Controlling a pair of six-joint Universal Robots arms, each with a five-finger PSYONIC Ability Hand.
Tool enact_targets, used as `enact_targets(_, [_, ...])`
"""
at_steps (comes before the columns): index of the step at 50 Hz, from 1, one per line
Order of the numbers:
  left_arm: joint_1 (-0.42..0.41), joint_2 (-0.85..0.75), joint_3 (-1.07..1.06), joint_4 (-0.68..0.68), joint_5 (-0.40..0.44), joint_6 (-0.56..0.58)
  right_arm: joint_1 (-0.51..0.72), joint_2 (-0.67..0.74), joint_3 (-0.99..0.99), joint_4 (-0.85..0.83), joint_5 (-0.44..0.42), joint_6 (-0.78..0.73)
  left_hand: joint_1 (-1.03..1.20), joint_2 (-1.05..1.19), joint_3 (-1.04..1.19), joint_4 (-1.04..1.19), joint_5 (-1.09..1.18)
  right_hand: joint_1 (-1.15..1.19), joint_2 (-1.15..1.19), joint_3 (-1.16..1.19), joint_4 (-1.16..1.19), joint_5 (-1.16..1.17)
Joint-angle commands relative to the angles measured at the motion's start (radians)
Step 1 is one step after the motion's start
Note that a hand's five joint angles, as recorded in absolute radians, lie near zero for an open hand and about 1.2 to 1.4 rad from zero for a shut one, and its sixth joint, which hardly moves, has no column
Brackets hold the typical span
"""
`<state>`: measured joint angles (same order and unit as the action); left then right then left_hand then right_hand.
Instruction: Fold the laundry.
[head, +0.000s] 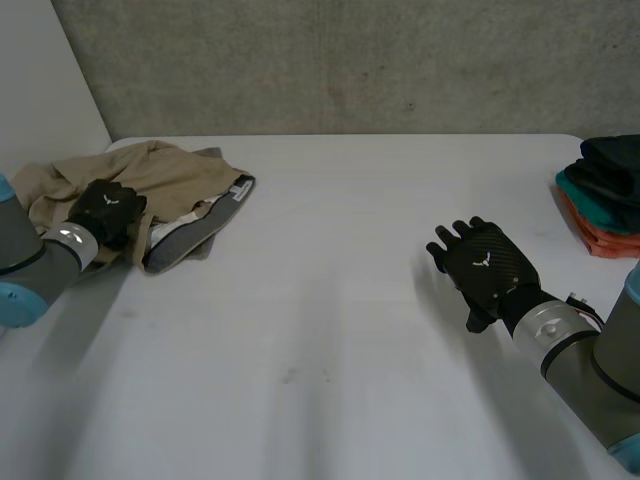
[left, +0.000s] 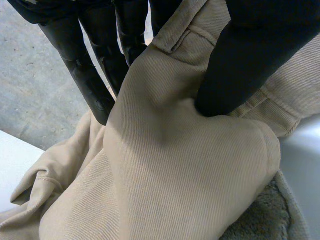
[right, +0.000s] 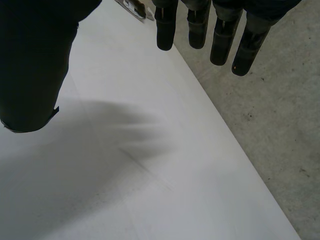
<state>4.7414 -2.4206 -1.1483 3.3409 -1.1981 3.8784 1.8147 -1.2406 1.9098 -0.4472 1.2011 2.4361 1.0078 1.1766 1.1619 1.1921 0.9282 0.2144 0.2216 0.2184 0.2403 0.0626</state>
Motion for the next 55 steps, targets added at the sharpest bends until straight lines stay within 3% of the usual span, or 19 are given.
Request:
enact_targets(1, [-0.044,0.001,0.015,-0.006,-0.069,-0.060,0.000,0.000,-0.002,-0.001,0.009,0.000,0.388,0.220,0.234,0.204,0.294,-0.040,-0.047,-0.044,-0.066,-0.063])
enact_targets(9, [-0.251,0.216,-0.019,-0.004,-0.103,-0.356,-0.018,-0.002,-0.023,-0.002,0.057,0.004,0.388,0.220,0.234,0.204,0.294,-0.040,-0.047,-0.044,-0.066,-0.063])
enact_targets(13, [-0.429,0.340,-0.011,0.008,-0.129,-0.522,-0.064,-0.011,-0.043,-0.001,0.138,0.049,0.388,0.220,0.234,0.204,0.294,-0.040,-0.047,-0.044,-0.066,-0.063])
enact_targets(16, [-0.539,0.356,0.008,0.038,-0.170,-0.582,-0.090,-0.019,-0.072,0.007,0.196,0.113,0.388,0.220,0.234,0.204,0.294,-0.040,-0.047,-0.044,-0.066,-0.063])
enact_targets(19, [-0.635,0.327,0.033,0.083,-0.204,-0.586,-0.130,-0.036,-0.092,0.010,0.224,0.181,0.388,0.220,0.234,0.204,0.294,-0.040,-0.047,-0.044,-0.066,-0.063])
enact_targets(20, [-0.693,0.286,0.054,0.110,-0.222,-0.580,-0.141,-0.039,-0.094,0.010,0.225,0.196,0.388,0.220,0.234,0.204,0.294,-0.040,-0.047,-0.044,-0.066,-0.063])
enact_targets(24, [-0.799,0.148,0.122,0.140,-0.227,-0.557,-0.170,-0.052,-0.106,0.010,0.227,0.245,0.388,0.220,0.234,0.204,0.294,-0.040,-0.047,-0.044,-0.066,-0.063])
enact_targets(30, [-0.906,-0.006,0.173,0.157,-0.215,-0.548,-0.199,-0.062,-0.114,0.008,0.232,0.262,0.386,0.217,0.232,0.202,0.291,-0.040,-0.047,-0.044,-0.066,-0.063])
enact_targets(31, [-0.929,-0.040,0.183,0.166,-0.215,-0.547,-0.199,-0.062,-0.114,0.010,0.232,0.262,-0.126,-0.294,-0.280,-0.310,-0.221,-0.040,-0.047,-0.044,-0.066,-0.063])
enact_targets(33, [-0.946,-0.058,0.186,0.177,-0.216,-0.542,-0.199,-0.060,-0.114,0.010,0.232,0.261,-0.727,-0.896,-0.881,-0.911,-0.822,-0.040,-0.047,-0.044,-0.066,-0.063])
enact_targets(34, [-0.955,-0.060,0.180,0.183,-0.219,-0.537,-0.198,-0.060,-0.115,0.010,0.232,0.262,-0.833,-1.002,-0.987,-1.018,-0.928,-0.040,-0.047,-0.044,-0.066,-0.063])
enact_targets(42, [-0.965,0.078,0.069,0.178,-0.239,-0.450,-0.198,-0.062,-0.117,0.025,0.209,0.261,-0.833,-1.002,-0.987,-1.018,-0.928,-0.040,-0.047,-0.044,-0.066,-0.063])
enact_targets(46, [-0.940,0.217,-0.042,0.154,-0.320,-0.441,-0.193,-0.074,-0.123,0.080,0.150,0.227,-0.821,-0.990,-0.975,-1.005,-0.916,-0.040,-0.047,-0.044,-0.066,-0.063])
enact_targets(50, [-0.897,0.366,-0.155,0.109,-0.460,-0.442,-0.193,-0.123,-0.129,0.208,0.048,0.150,-0.791,-0.960,-0.946,-0.976,-0.886,-0.040,-0.047,-0.044,-0.066,-0.063])
enact_targets(51, [-0.875,0.426,-0.212,0.070,-0.532,-0.444,-0.195,-0.149,-0.132,0.256,0.007,0.120,-0.762,-0.931,-0.916,-0.947,-0.857,-0.040,-0.047,-0.044,-0.066,-0.063])
enact_targets(55, [-0.856,0.495,-0.309,-0.023,-0.618,-0.445,-0.193,-0.204,-0.137,0.390,-0.081,0.026,-0.727,-0.896,-0.881,-0.911,-0.822,-0.040,-0.047,-0.044,-0.066,-0.063])
